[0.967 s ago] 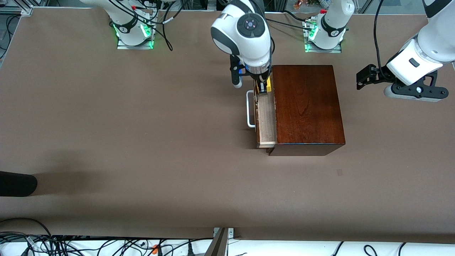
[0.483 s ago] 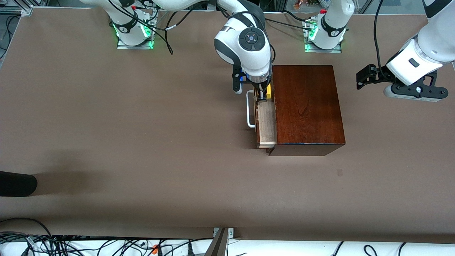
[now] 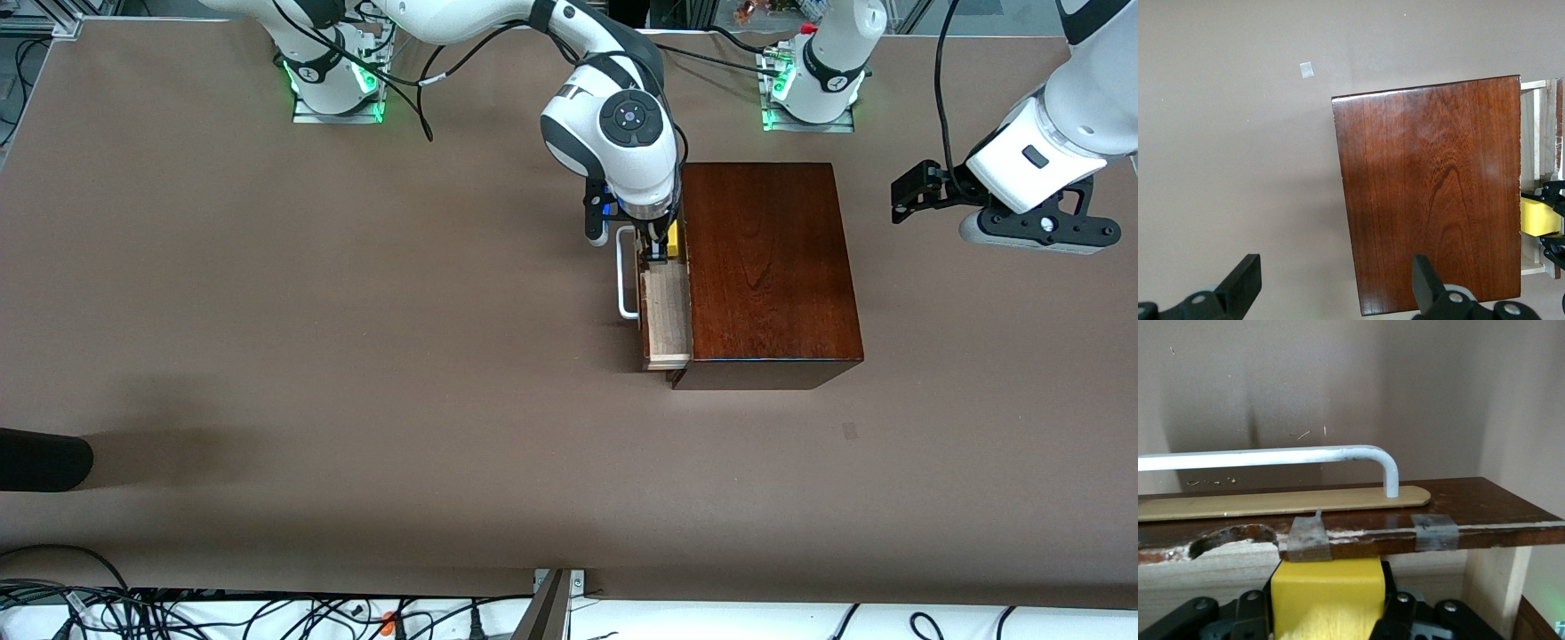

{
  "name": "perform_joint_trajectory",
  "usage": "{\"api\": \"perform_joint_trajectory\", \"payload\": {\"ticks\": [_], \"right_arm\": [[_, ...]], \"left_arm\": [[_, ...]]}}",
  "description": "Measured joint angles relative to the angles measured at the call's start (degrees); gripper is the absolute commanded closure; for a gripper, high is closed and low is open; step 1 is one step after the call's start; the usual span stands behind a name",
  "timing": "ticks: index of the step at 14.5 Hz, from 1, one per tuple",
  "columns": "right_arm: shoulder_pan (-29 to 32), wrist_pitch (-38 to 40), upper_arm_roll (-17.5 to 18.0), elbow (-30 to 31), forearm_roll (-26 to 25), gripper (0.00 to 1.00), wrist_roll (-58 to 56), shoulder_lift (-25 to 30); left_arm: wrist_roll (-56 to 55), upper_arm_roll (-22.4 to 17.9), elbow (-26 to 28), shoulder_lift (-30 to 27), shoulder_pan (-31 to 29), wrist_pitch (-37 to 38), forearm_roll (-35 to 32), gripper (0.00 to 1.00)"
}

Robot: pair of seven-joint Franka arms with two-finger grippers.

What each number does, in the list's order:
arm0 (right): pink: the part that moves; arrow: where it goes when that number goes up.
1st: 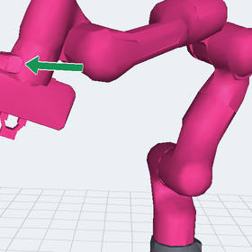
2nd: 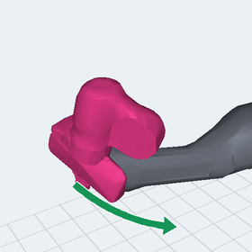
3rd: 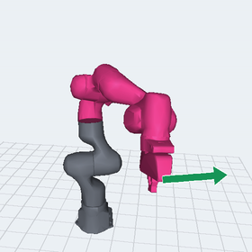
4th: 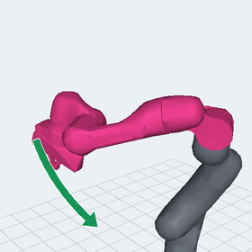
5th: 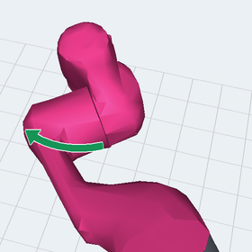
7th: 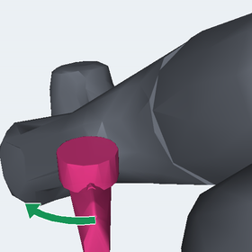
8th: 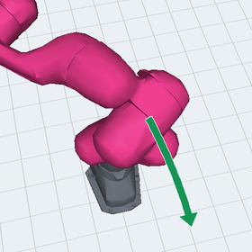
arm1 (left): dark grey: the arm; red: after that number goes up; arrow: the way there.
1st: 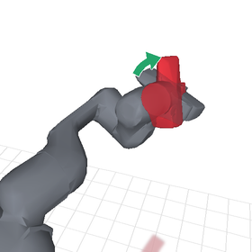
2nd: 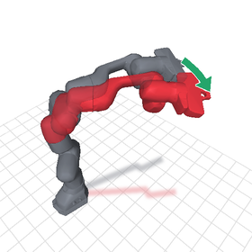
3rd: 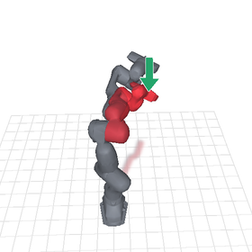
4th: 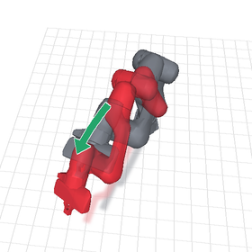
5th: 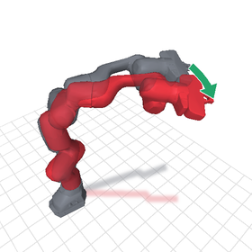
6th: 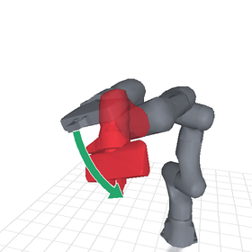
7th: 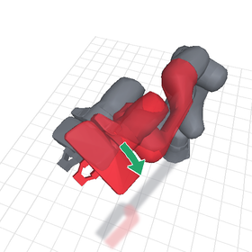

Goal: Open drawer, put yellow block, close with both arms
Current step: 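Open the right gripper and withdraw it to the rest pose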

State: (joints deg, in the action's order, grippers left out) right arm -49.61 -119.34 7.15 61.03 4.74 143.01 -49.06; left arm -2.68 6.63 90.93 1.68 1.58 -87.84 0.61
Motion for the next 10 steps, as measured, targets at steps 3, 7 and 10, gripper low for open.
{"api": "perform_joint_trajectory", "payload": {"ticks": [3, 7, 10], "right_arm": [[-0.15, -1.09, 0.0, -0.02, 0.0, 0.84, 0.01, -0.93], [-0.6, -2.39, 0.0, -0.02, 0.0, 0.0, 0.03, -1.91], [-0.63, -1.65, -0.02, -0.52, 0.0, 0.0, 0.03, -1.9]], "left_arm": [[0.0, 0.0, 0.0, 0.0, 0.0, 0.0, 0.0, 0.0], [0.0, 0.0, 0.0, 0.0, 0.0, 0.06, 0.0, 0.0], [0.0, 0.0, 0.0, 0.0, 0.0, 0.19, 0.0, 0.0]]}}
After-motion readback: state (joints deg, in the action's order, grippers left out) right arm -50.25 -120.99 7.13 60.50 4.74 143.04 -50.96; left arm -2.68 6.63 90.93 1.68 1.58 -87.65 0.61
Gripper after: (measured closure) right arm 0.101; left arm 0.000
